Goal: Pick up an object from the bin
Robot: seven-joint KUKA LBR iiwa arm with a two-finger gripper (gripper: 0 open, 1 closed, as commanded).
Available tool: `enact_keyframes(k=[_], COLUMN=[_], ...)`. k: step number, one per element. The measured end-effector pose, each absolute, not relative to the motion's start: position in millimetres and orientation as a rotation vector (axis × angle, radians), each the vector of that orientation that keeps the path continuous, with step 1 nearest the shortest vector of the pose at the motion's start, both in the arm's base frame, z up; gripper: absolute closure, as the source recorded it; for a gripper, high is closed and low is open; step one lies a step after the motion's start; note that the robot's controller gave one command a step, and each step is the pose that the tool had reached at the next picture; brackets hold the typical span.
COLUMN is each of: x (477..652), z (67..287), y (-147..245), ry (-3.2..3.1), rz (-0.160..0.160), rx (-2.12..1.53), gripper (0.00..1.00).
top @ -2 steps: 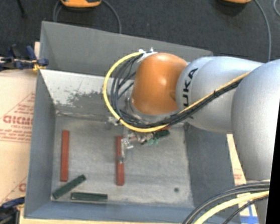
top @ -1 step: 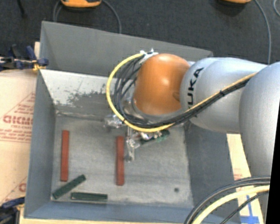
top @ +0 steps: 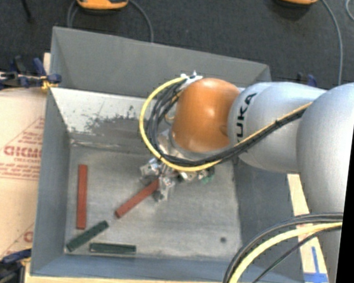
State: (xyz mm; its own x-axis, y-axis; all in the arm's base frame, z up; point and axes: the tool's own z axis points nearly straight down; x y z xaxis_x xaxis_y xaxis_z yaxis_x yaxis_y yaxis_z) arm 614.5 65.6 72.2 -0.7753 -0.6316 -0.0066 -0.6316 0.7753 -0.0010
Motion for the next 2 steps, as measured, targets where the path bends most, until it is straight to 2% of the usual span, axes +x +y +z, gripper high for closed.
enact_keyframes(k=[1, 2], x=[614.5, 612.7], z=[72.2, 207.6], y=[65.7, 67.0], ry=[2.954, 2.986], rz=[0.002, -0.001], rx=[-1.049, -0.960], gripper=[1.00, 1.00])
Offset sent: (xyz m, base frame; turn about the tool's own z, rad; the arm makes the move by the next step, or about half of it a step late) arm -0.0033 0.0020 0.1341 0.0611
